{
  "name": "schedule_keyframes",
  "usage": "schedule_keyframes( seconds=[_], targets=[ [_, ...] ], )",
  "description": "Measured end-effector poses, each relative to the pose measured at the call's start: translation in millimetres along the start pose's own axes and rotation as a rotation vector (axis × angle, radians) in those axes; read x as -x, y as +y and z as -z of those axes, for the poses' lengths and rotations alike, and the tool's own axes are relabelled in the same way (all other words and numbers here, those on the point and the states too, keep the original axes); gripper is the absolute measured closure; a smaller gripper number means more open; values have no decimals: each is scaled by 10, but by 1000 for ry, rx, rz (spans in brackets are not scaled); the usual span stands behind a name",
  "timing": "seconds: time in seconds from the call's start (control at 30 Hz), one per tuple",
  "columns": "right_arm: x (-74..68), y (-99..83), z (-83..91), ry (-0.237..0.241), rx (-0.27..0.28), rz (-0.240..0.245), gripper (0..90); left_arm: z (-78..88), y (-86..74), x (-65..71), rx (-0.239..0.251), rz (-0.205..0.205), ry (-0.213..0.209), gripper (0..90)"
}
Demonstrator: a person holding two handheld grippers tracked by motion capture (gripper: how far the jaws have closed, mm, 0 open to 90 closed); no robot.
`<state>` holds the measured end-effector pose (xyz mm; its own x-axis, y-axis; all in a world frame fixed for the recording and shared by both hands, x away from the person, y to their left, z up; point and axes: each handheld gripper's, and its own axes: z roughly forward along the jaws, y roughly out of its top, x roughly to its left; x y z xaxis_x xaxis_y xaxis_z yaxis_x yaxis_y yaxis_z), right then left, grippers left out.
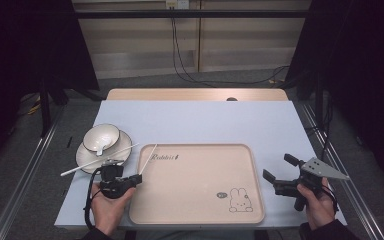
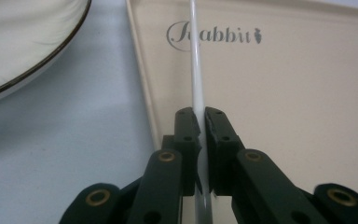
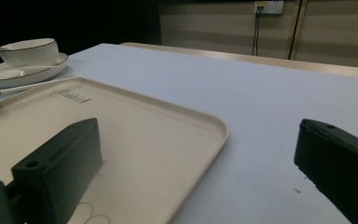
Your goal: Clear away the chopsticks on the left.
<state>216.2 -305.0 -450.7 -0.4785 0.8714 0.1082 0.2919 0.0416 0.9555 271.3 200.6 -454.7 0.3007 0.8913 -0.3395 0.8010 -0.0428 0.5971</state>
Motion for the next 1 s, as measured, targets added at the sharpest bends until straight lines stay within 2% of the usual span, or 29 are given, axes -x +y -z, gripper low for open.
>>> schedule_keyframes(
  seconds=[0.13,0.2,0.3,0.4,0.53,0.57,0.67,0.87,0.93,1.0],
  targets=[
    [1,0,-4,1,-2,1,6,-67,13,18,-9,-1,10,841],
    [1,0,-3,0,-2,1,6,-91,13,13,-31,2,11,841],
    [1,-1,-3,1,-2,3,6,-124,7,29,-36,29,5,841],
    [-1,-1,-1,0,-2,1,6,-174,15,63,-54,15,16,842],
    [-1,-1,3,0,-2,0,6,-201,26,90,-57,14,9,842],
    [-1,-1,1,3,-2,2,6,-212,20,96,-45,30,4,841],
    [-5,-2,2,9,-5,2,6,-211,16,105,-45,20,1,808],
    [-6,-3,-1,8,-5,5,6,-204,19,96,-53,4,-27,725],
    [-6,-2,0,9,-6,2,6,-199,26,83,-46,-11,-40,689],
    [-6,-2,0,10,-5,3,6,-171,39,73,-16,-28,-77,676]
  ],
)
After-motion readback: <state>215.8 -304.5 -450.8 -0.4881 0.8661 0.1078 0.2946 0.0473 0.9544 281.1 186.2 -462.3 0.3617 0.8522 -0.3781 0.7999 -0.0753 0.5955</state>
